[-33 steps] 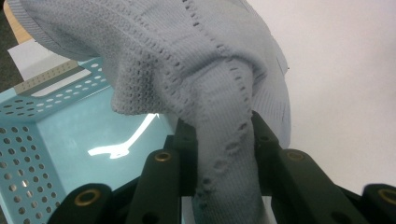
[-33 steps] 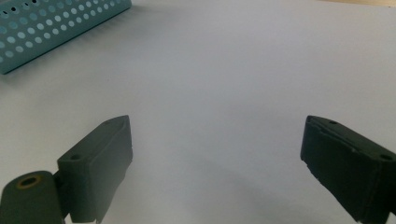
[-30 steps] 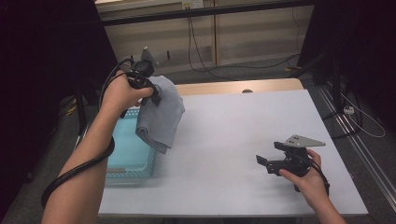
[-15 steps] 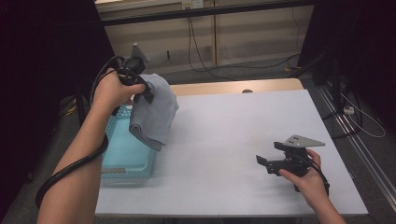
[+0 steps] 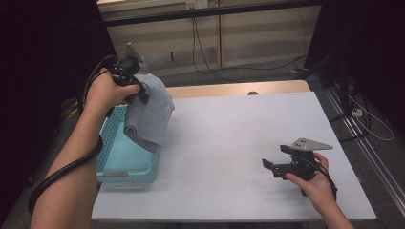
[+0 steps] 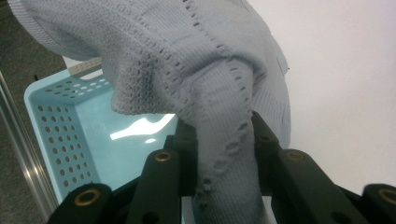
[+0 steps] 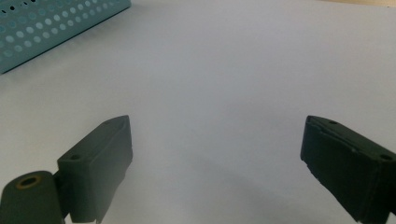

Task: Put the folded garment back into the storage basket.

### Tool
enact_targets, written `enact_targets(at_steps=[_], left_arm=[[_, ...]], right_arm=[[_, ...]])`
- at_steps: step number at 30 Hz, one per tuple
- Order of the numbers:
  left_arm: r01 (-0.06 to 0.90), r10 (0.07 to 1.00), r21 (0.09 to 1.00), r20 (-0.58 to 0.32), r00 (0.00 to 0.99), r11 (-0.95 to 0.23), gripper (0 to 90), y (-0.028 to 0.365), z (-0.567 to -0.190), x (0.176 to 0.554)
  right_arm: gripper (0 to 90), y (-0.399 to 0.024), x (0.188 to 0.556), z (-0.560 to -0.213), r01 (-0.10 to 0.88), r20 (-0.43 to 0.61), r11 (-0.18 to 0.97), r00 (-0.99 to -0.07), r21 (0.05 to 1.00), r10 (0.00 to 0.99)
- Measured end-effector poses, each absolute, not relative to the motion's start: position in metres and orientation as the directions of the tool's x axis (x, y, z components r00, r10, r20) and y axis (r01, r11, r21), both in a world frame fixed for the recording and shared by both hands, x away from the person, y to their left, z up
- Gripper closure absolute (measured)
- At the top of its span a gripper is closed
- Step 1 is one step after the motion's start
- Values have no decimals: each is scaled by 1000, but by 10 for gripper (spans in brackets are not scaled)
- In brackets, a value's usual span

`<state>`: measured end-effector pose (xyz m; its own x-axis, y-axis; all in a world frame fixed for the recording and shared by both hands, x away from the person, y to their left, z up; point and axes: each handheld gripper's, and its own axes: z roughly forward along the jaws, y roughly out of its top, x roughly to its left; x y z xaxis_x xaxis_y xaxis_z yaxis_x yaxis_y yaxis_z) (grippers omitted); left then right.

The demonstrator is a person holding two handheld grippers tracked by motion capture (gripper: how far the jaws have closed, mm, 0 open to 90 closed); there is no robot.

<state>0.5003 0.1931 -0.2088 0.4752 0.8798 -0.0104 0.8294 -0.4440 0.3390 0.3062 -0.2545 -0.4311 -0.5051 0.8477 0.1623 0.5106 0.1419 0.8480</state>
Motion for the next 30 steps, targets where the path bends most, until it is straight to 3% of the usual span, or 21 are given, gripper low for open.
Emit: enact_targets(at_steps=[30], left_arm=[[870, 920, 326, 0, 391, -370, 711, 234, -238, 505]], right_arm=[[90, -254, 306, -430, 511, 163, 142, -507, 848, 846]])
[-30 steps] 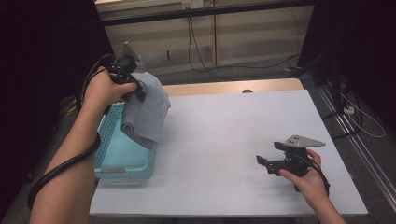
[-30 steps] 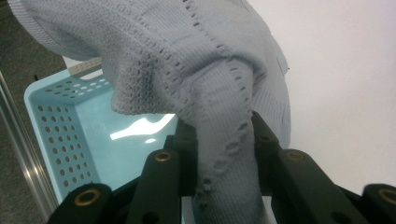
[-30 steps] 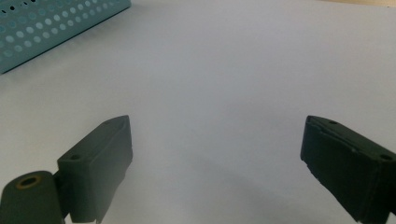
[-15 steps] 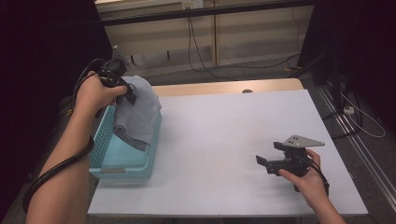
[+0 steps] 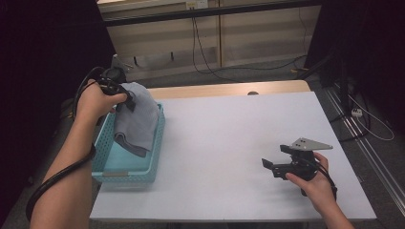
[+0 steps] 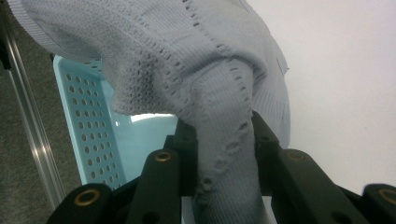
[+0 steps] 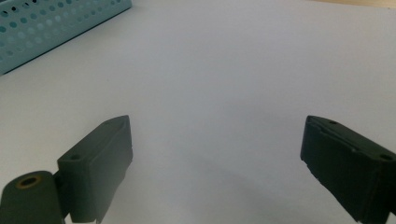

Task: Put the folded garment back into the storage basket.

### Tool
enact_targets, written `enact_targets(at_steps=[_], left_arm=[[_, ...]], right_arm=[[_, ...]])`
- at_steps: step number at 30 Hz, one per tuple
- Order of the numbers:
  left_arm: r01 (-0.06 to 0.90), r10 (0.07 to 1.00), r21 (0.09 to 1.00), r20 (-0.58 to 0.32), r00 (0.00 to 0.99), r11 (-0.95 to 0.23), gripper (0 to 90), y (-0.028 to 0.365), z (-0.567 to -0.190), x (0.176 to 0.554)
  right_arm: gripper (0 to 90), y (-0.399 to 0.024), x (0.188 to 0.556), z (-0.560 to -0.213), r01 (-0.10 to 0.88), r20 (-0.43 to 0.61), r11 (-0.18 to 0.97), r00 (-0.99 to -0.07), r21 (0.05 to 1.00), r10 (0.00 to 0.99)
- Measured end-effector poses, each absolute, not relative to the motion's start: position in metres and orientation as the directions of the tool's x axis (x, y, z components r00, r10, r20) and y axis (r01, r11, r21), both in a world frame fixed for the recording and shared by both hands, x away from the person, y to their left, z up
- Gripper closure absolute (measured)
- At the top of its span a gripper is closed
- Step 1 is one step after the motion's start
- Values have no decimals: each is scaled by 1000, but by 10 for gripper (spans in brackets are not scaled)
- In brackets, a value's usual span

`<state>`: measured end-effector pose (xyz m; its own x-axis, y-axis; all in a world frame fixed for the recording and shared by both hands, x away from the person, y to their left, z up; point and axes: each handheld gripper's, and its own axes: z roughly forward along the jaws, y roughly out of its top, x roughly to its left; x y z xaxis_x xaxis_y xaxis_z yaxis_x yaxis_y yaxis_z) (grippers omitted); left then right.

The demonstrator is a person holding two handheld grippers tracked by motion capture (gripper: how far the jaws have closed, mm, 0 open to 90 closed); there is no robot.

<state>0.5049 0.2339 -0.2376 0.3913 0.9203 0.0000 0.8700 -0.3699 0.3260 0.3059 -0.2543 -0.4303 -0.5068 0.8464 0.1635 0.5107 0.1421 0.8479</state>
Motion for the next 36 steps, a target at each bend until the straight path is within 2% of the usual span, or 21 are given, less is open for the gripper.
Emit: enact_targets(at_steps=[36], left_arm=[[879, 933, 331, 6, 361, -342, 711, 244, -261, 506]], right_arm=[[90, -254, 306, -431, 512, 162, 146, -508, 846, 846]])
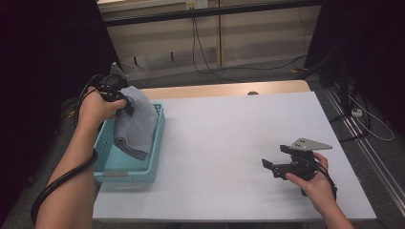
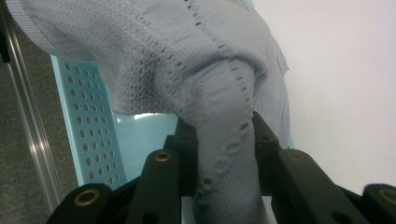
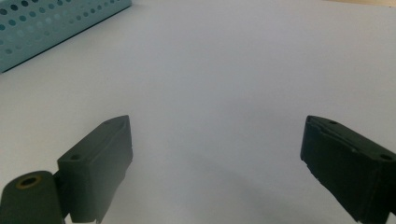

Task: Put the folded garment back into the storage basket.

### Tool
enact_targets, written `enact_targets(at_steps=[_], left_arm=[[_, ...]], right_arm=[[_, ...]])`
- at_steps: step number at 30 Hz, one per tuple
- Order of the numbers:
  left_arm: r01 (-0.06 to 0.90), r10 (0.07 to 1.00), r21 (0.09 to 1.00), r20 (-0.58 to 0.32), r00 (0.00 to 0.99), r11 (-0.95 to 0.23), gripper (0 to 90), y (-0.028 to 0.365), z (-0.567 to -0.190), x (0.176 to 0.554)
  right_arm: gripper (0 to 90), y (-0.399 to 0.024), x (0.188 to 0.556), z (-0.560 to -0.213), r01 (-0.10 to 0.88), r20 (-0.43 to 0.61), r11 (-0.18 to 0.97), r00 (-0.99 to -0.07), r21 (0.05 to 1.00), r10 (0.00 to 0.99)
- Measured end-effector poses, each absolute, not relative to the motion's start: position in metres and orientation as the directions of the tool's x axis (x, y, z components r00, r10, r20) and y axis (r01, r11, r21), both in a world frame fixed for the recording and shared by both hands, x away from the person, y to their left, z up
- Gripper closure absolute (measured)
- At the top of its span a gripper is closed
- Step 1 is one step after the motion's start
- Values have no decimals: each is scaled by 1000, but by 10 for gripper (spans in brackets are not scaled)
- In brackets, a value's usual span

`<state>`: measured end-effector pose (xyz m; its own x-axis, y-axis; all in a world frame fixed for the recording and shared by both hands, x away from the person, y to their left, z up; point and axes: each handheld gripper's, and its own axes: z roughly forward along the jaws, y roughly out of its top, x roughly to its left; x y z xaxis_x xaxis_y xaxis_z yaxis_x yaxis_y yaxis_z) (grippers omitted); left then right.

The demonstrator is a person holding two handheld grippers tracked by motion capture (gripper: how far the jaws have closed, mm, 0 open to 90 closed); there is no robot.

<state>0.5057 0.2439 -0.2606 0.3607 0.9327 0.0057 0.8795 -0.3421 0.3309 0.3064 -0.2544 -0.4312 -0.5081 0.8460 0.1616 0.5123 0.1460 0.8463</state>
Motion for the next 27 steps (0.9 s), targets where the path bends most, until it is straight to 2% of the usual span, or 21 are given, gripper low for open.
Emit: enact_targets(at_steps=[27], left_arm=[[887, 924, 272, 13, 383, -372, 710, 252, -292, 493]], right_arm=[[90, -253, 306, -432, 515, 161, 149, -509, 844, 846]])
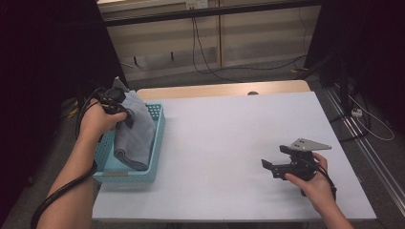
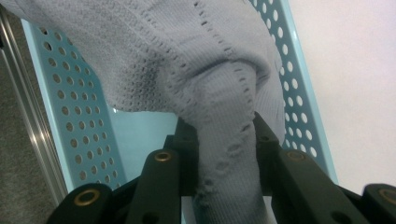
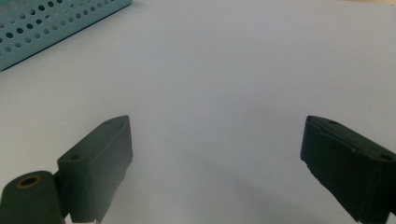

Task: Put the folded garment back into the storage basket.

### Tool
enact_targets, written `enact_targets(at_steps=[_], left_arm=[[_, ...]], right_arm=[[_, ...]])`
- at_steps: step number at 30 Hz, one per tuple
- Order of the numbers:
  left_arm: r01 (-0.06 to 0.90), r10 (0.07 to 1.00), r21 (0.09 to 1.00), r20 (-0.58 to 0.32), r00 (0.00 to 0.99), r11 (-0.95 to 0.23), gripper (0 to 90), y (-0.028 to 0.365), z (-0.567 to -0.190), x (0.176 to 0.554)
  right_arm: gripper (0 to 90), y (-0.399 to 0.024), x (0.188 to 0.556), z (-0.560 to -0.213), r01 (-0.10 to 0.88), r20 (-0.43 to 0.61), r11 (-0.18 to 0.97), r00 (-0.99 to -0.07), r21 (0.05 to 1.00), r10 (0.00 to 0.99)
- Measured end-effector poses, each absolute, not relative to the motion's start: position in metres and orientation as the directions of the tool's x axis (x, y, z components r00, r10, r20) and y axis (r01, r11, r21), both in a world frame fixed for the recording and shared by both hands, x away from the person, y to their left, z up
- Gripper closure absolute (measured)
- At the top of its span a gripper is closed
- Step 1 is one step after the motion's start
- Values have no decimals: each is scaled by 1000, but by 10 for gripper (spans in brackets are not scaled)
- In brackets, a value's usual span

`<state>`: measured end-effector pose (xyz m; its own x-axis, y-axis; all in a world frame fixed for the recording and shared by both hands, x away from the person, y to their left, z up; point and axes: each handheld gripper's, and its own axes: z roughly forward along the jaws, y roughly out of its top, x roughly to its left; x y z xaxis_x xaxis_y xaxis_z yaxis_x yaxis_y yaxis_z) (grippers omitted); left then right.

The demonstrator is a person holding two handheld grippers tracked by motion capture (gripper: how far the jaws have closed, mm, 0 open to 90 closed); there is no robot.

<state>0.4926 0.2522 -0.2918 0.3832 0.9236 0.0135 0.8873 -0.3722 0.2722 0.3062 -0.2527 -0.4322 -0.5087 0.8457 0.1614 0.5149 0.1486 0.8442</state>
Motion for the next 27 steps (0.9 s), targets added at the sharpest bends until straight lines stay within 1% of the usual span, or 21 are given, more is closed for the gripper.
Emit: enact_targets(at_steps=[16, 27], left_arm=[[874, 904, 253, -1, 428, -414, 710, 248, -291, 479], [877, 902, 244, -19, 432, -415, 710, 249, -297, 475]], right_arm=[[90, -251, 306, -433, 517, 158, 155, -511, 842, 845], [90, -251, 306, -433, 519, 159, 155, -511, 841, 845]])
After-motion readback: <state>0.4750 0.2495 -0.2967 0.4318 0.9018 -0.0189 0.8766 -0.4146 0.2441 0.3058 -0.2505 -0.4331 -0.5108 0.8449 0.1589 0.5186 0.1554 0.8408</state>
